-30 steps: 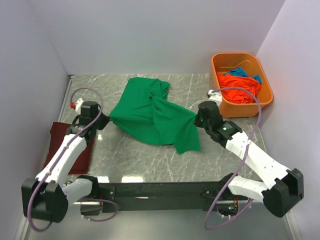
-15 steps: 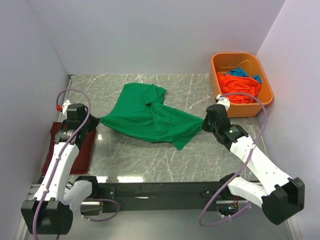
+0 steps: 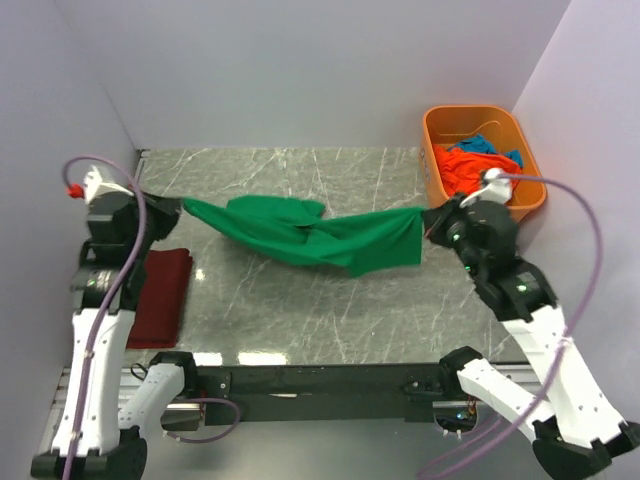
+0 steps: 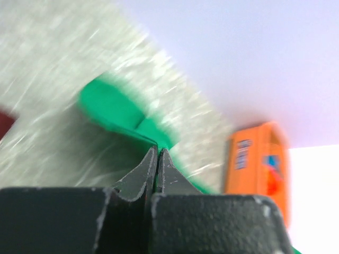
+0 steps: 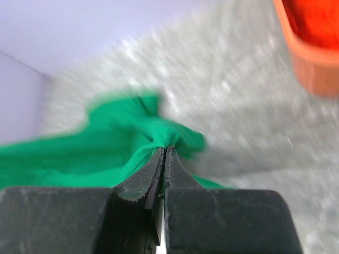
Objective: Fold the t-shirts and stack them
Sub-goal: Flatten the tshirt out
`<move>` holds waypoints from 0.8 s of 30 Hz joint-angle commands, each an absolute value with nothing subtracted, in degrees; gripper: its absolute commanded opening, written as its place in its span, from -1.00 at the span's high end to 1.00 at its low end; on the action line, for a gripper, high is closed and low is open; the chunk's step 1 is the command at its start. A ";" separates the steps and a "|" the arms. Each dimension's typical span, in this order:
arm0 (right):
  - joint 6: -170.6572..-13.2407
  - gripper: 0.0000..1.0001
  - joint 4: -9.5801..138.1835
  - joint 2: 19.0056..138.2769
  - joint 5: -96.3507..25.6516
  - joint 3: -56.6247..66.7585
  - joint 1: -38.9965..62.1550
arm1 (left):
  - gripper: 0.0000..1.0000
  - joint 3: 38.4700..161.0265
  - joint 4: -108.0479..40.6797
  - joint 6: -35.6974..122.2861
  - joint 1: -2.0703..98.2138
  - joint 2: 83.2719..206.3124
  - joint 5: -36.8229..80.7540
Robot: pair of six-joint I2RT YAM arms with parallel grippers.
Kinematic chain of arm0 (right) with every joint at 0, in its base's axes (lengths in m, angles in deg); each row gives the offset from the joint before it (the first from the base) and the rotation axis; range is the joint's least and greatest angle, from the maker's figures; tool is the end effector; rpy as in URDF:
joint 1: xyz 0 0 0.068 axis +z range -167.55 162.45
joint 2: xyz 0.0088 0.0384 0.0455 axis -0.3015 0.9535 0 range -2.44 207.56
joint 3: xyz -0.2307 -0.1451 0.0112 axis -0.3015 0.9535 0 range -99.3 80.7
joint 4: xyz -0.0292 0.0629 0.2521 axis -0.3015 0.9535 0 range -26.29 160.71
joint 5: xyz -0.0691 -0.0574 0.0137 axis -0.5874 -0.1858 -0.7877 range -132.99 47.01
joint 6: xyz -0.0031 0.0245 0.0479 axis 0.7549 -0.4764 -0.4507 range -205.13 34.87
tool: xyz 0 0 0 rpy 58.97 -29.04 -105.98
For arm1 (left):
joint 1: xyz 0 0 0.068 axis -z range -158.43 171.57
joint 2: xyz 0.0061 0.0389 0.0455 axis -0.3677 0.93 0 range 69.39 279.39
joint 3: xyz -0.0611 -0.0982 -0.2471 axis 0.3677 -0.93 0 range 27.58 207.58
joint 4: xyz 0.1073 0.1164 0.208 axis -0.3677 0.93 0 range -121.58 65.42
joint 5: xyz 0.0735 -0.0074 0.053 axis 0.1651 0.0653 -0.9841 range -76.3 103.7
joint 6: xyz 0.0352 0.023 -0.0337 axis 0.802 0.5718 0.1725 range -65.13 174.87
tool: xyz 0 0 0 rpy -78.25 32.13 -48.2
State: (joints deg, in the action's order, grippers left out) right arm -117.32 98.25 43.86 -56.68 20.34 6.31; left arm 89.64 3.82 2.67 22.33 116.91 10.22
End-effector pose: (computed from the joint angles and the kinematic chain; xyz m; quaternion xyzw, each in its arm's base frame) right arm 0.1519 0.0580 0.3840 0.1271 0.8086 0.1795 0.5457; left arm 0.1661 0.0000 0.3888 -0.3728 0.7340 -0.2305 0.5188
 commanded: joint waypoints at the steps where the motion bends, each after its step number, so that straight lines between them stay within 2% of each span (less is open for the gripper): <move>1: -117.83 1.00 97.80 42.29 -56.52 9.18 6.01 | 0.99 98.49 2.34 2.67 21.92 113.60 10.72; 7: -115.64 1.00 99.47 41.42 -56.79 -5.59 5.92 | 0.99 112.46 4.36 2.05 21.92 112.54 9.31; 14: -113.26 1.00 100.97 43.78 -57.39 -19.21 6.01 | 0.99 119.86 4.63 1.61 21.92 113.94 8.52; 19: -110.36 1.00 97.55 47.21 -58.72 -20.64 6.01 | 0.99 119.09 1.57 1.35 21.92 117.02 8.43; 24: -108.69 1.00 87.10 53.18 -58.81 -14.84 5.40 | 0.99 114.51 -6.34 -0.05 21.92 122.81 9.66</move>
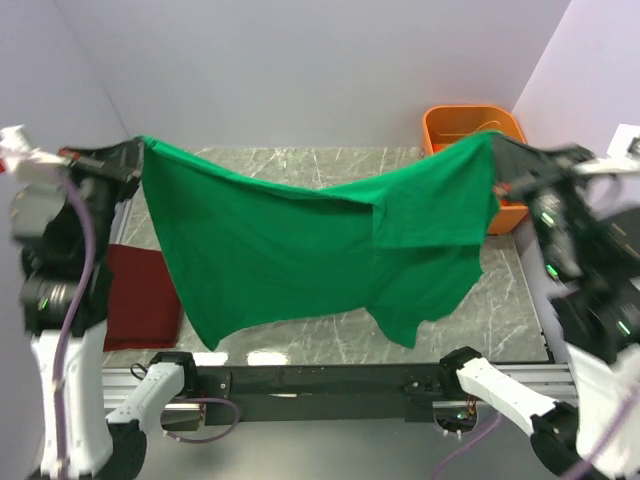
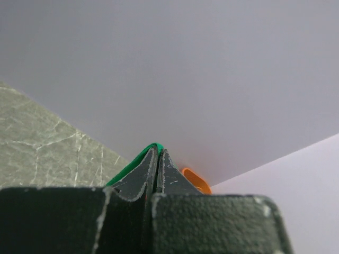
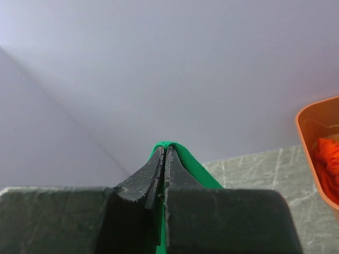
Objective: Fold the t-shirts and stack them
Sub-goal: Flatten the tshirt out
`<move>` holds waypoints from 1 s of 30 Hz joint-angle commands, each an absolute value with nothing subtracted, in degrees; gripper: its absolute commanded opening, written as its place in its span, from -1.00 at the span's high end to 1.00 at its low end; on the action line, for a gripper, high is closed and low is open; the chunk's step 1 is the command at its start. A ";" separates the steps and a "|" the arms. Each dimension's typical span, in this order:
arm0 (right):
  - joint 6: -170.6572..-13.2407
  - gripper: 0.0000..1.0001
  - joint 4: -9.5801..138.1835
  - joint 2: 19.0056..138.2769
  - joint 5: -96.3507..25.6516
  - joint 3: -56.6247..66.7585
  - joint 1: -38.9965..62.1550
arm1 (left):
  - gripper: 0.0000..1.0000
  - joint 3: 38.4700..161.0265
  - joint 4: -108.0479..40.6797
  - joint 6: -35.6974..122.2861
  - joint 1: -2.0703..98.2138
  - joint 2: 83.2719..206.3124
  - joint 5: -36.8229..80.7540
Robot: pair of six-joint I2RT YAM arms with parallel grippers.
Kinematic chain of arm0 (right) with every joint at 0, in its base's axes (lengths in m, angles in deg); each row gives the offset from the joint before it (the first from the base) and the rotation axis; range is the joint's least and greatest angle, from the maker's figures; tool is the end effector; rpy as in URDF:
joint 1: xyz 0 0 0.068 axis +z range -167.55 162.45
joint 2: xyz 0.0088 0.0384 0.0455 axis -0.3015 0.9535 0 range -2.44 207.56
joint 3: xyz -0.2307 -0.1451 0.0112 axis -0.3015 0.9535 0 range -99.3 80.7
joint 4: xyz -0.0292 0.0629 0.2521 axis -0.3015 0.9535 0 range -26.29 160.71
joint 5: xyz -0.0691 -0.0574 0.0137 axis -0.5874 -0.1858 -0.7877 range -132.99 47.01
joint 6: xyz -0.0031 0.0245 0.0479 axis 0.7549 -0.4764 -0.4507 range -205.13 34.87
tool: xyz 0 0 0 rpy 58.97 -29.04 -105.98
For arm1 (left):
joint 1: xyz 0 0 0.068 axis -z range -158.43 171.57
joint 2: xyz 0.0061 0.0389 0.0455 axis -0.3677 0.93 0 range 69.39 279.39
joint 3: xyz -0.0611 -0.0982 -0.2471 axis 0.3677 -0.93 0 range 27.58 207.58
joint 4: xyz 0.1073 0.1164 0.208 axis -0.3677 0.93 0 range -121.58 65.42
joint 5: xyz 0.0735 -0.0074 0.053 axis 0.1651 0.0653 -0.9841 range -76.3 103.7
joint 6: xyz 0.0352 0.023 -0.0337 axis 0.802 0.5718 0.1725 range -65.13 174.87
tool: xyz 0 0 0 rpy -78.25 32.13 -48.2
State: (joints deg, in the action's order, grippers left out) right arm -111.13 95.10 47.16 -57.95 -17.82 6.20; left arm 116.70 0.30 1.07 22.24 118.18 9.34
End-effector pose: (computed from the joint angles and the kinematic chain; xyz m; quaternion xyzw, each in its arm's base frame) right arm 0.0659 0.0190 0.5712 0.1165 0.5839 0.2665 0.7579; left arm 0.1023 0.0015 0.5325 -0.3177 0.5708 -0.3242 0.6842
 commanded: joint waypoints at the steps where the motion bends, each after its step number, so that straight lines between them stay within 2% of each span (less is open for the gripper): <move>1: -108.78 1.00 85.52 54.85 -57.77 -14.49 4.78 | 0.99 113.37 -10.45 -0.23 21.92 124.22 10.62; 5: -113.67 1.00 74.38 68.00 -50.12 -15.97 -1.71 | 0.99 114.14 -20.49 -1.11 21.92 136.22 11.68; 7: -114.92 1.00 72.59 74.00 -46.18 -20.17 -4.71 | 0.99 118.86 -24.87 -0.85 21.92 141.52 11.68; 10: -116.07 1.00 73.55 89.35 -43.53 -39.36 -6.82 | 0.99 129.12 -27.70 -0.50 21.75 152.68 12.73; 14: -118.87 1.00 76.09 99.57 -39.13 -58.45 -9.19 | 0.99 144.88 -28.25 -2.08 18.68 165.77 18.26; 16: -119.76 1.00 75.75 100.39 -38.68 -61.93 -9.81 | 0.99 151.73 -27.80 -1.73 17.62 167.90 19.32; 19: -120.47 1.00 72.86 96.46 -38.60 -55.21 -10.69 | 0.99 152.40 -26.57 -1.55 16.31 168.09 20.38; 20: -120.99 1.00 71.98 92.78 -38.60 -48.04 -10.87 | 0.99 150.56 -26.92 -1.46 16.12 166.00 20.64; 21: -121.25 1.00 69.71 88.13 -38.07 -39.53 -11.04 | 0.99 145.23 -27.88 -1.29 15.69 162.76 20.47; 25: -121.96 1.00 68.53 80.37 -39.21 -25.41 -11.39 | 0.99 129.31 -27.89 -1.46 14.98 155.98 20.74; 26: -123.00 1.00 68.28 76.87 -39.04 -17.73 -11.57 | 0.99 125.18 -28.32 -1.64 14.98 152.22 20.82; 30: -125.38 1.00 68.54 69.82 -35.97 1.74 -11.83 | 0.99 100.95 -29.30 -4.18 14.89 143.84 21.44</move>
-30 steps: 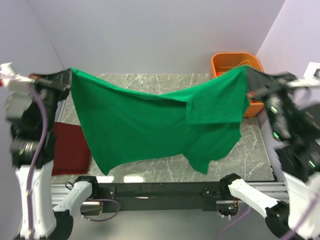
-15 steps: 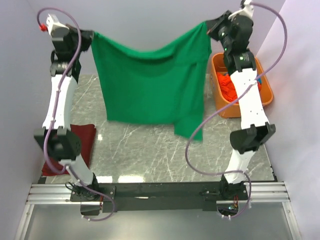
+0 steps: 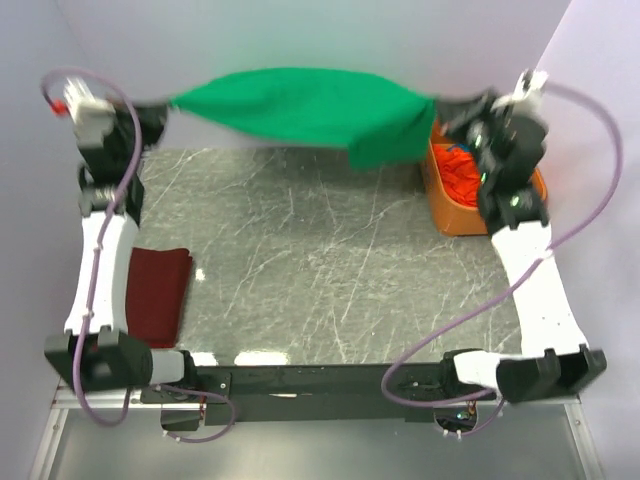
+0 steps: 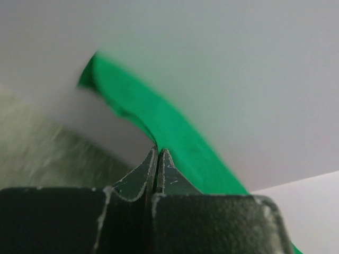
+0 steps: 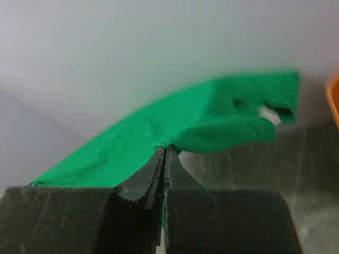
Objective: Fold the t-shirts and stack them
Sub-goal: Flatten the tshirt out
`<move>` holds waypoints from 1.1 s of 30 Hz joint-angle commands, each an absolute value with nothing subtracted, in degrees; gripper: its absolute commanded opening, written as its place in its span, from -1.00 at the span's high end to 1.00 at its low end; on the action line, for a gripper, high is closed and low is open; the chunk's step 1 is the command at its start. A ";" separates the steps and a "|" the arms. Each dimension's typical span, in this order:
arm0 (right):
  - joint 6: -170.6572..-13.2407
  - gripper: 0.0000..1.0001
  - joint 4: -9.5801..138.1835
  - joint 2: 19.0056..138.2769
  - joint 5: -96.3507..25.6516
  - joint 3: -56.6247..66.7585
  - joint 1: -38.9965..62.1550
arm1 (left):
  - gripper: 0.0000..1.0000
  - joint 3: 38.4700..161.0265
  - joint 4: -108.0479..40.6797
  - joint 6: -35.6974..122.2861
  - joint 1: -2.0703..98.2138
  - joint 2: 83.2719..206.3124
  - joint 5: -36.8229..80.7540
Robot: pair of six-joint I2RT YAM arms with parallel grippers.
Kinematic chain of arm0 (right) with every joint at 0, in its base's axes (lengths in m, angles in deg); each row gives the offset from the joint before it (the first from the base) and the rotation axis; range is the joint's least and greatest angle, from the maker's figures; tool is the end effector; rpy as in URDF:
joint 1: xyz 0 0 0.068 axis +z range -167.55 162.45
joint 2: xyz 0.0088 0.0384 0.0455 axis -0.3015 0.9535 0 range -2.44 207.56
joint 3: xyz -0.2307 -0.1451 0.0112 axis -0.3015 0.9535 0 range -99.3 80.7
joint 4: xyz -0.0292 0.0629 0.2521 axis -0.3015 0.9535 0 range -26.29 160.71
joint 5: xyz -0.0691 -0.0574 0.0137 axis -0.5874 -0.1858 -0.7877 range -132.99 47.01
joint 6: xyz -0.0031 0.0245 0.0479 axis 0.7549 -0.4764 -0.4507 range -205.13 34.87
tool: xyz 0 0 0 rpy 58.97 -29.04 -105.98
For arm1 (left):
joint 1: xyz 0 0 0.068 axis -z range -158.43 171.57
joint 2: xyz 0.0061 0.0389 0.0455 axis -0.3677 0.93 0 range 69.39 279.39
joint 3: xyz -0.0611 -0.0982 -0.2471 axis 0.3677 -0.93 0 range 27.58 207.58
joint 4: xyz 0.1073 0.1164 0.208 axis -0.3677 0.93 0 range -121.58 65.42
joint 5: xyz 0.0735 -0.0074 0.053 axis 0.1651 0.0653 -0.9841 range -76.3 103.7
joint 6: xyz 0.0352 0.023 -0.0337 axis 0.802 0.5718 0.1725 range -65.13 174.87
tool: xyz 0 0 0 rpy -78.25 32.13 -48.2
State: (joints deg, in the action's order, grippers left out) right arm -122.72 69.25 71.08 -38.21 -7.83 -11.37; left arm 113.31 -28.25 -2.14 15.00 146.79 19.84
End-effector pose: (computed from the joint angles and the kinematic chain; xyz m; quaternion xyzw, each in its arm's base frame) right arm 0.2722 0.0325 0.5060 0.1442 0.6303 0.3091 0.6974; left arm 0.3034 0.0311 0.4755 -0.3219 0.5942 -0.3464 0.6506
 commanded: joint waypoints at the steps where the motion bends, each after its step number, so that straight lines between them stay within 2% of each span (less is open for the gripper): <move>1: -125.91 1.00 68.71 67.81 -35.44 8.82 -11.83 | 0.99 97.40 -29.30 -4.45 15.07 142.79 21.70; 4: -126.62 0.97 69.07 64.11 -33.85 22.89 -11.75 | 0.99 84.13 -29.38 -6.38 15.07 138.13 22.75; 5: -126.18 0.91 69.33 63.31 -35.07 26.18 -11.83 | 0.99 80.61 -30.86 -7.86 15.07 137.33 23.28; 6: -125.92 0.76 69.77 62.69 -36.30 28.99 -11.92 | 0.99 74.14 -31.14 -8.66 15.07 136.72 23.37; 10: -124.42 0.56 68.64 61.72 -37.45 41.73 -13.33 | 0.99 62.75 -33.33 -10.08 15.94 135.04 22.06; 12: -123.98 0.47 67.84 62.25 -36.93 44.39 -13.59 | 0.99 58.54 -33.86 -10.25 16.38 135.04 21.18; 14: -123.98 0.39 66.35 62.86 -36.84 47.99 -13.68 | 0.99 56.59 -33.78 -10.25 17.18 134.60 20.04; 18: -123.72 0.07 66.87 61.46 -36.93 51.95 -13.68 | 0.99 53.95 -32.37 -9.64 17.71 133.46 18.01; 19: -123.54 0.05 67.48 59.98 -37.36 52.92 -13.68 | 0.99 53.86 -31.85 -9.46 17.79 132.76 17.49; 24: -124.15 0.01 70.91 52.77 -37.01 57.05 -9.92 | 0.99 54.47 -30.00 -8.23 17.79 131.44 16.78; 30: -132.06 -0.01 73.37 43.72 -45.97 62.85 5.37 | 0.99 55.35 -27.98 -6.56 18.06 130.56 16.34; 33: -136.10 -0.01 73.90 43.43 -52.03 63.21 14.68 | 0.99 55.35 -28.06 -6.30 18.06 130.64 17.22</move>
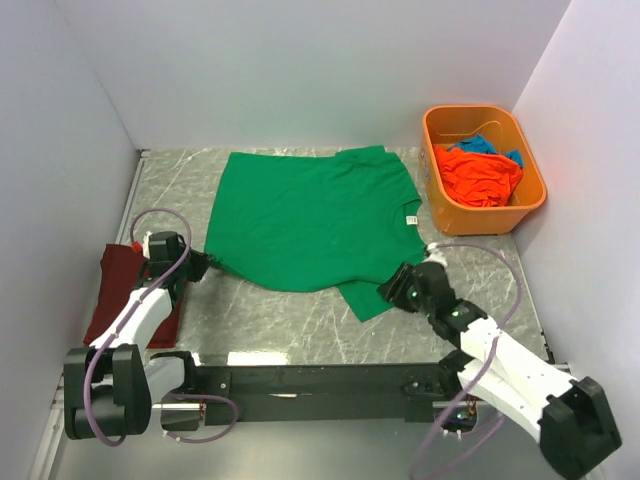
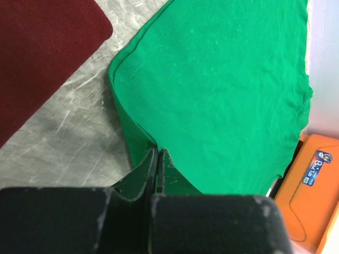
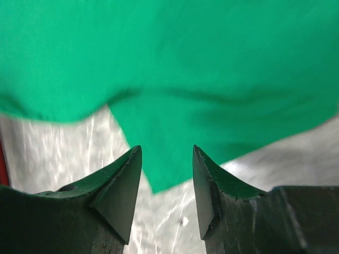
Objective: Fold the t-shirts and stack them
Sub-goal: Flatten the tshirt out
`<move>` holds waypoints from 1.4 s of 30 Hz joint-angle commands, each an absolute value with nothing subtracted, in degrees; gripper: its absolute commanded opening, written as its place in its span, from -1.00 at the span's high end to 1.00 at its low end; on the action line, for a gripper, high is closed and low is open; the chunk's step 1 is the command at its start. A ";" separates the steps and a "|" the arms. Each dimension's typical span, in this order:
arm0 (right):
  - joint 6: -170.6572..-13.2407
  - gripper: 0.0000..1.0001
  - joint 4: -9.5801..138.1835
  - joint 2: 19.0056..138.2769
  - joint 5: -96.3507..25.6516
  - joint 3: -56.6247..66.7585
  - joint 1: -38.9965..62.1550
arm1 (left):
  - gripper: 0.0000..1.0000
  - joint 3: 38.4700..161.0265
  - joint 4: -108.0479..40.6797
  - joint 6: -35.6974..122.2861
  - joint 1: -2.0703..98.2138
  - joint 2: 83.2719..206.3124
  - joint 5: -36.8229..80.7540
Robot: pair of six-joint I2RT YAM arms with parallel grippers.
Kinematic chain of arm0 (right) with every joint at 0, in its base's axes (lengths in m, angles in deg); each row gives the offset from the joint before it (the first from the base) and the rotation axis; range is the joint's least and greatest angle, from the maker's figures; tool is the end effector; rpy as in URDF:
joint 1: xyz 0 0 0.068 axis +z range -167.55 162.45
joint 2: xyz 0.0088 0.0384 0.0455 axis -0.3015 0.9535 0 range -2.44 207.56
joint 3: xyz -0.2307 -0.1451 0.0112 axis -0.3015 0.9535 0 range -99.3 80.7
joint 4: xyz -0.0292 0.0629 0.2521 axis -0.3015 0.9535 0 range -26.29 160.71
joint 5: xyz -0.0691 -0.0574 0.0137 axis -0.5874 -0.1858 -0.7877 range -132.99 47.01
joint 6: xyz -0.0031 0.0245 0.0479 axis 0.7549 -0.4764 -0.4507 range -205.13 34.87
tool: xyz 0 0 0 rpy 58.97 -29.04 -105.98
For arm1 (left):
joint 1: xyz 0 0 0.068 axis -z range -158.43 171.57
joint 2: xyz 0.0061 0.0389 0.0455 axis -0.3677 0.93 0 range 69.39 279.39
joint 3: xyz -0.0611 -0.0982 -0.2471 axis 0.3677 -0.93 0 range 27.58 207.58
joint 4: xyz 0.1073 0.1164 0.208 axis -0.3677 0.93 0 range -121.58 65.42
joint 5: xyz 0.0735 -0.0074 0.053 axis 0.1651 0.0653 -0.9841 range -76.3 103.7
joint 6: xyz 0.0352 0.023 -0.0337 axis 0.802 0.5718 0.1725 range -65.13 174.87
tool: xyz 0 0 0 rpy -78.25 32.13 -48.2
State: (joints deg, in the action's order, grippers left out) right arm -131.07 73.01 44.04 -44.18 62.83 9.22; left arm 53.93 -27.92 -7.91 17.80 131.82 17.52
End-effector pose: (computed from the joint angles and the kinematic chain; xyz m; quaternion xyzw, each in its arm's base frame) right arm 0.1507 0.0753 0.1729 0.1541 0.8851 0.2527 0.3591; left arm 0.2150 0.0118 0.1818 -0.4847 0.7642 -0.2353 0.3545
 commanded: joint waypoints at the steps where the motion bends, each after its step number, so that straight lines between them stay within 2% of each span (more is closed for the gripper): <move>1: -136.89 -0.01 74.34 44.40 -53.96 62.86 18.71 | 0.99 55.27 -28.24 -6.30 18.06 130.73 17.39; 15: -138.74 -0.14 81.63 67.50 -73.74 48.29 40.18 | 0.99 55.44 -29.21 -5.07 18.15 131.96 19.15; 22: -139.98 -0.10 85.77 76.83 -76.83 43.61 42.83 | 0.99 55.53 -29.38 -4.63 18.23 132.23 19.42; 27: -139.36 0.10 83.31 80.09 -73.85 44.14 42.83 | 0.99 55.53 -29.03 -4.36 18.23 131.97 19.33; 31: -140.59 0.68 84.79 77.81 -73.05 45.80 42.92 | 0.99 55.53 -28.16 -3.84 18.23 131.44 18.89; 32: -141.03 0.89 85.58 75.19 -72.88 46.85 43.10 | 0.99 55.27 -28.07 -3.75 18.15 131.35 18.80; 33: -141.99 0.95 86.55 73.43 -72.87 47.39 43.01 | 0.99 55.18 -27.89 -3.66 18.23 131.00 18.37; 34: -142.52 1.00 89.08 71.41 -72.96 48.00 43.10 | 0.99 55.00 -27.45 -3.66 18.23 130.82 18.19; 42: -148.05 1.00 102.80 45.24 -72.78 52.13 43.18 | 0.99 53.69 -24.20 -3.49 18.23 127.58 15.82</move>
State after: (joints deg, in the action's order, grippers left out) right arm -144.03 95.50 51.75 -71.42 51.29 42.70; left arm 53.93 -25.45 -4.52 18.02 129.90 17.63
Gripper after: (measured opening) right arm 0.017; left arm 0.015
